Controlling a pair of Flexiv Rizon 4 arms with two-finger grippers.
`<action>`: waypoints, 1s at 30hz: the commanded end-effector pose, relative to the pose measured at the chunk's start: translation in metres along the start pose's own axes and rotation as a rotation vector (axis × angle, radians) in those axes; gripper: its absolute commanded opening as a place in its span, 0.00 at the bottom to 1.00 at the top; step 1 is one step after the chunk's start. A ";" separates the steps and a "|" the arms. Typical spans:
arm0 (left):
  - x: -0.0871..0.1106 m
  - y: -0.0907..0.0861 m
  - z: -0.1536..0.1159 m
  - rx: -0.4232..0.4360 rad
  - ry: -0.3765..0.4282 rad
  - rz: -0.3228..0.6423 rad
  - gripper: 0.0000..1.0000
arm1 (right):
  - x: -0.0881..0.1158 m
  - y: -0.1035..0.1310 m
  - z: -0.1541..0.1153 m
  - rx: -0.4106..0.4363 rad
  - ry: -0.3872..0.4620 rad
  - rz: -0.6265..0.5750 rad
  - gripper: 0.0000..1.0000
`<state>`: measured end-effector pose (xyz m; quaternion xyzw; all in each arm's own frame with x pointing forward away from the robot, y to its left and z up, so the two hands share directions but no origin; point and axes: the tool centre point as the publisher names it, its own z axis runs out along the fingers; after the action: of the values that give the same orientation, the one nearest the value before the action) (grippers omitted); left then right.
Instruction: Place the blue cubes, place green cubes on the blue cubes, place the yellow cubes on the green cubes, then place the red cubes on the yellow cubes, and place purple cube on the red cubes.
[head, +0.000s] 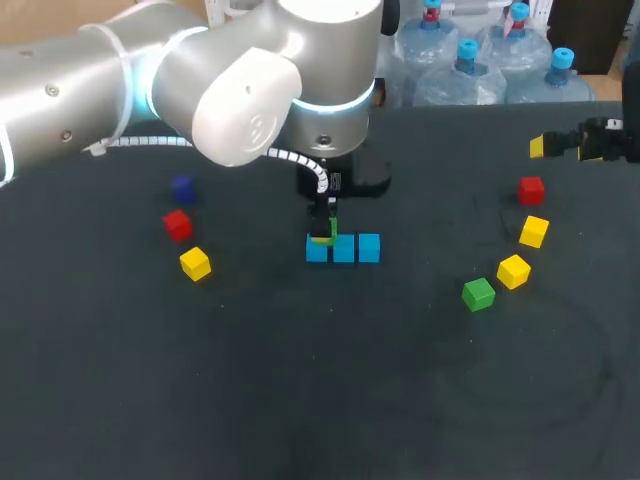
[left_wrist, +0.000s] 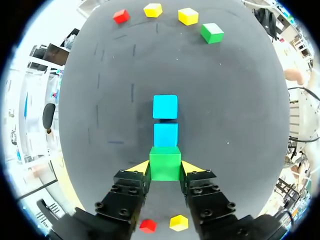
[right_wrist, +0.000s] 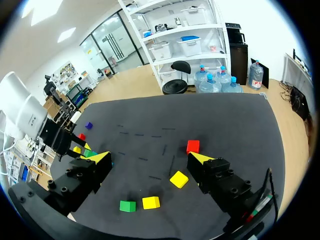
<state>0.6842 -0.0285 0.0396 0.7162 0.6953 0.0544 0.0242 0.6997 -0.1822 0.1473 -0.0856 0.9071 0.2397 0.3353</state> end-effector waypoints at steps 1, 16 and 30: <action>0.000 0.003 0.001 0.005 0.015 0.010 0.00 | 0.000 0.000 -0.001 0.002 0.000 0.000 1.00; 0.004 0.007 0.001 0.016 0.014 -0.003 0.00 | 0.000 0.000 -0.001 0.002 0.000 0.000 1.00; -0.004 0.007 0.006 0.038 0.013 0.003 0.00 | 0.000 0.000 -0.001 0.002 0.000 0.000 1.00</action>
<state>0.6885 -0.0300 0.0345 0.7164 0.6960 0.0469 0.0108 0.6997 -0.1822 0.1473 -0.0856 0.9071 0.2397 0.3353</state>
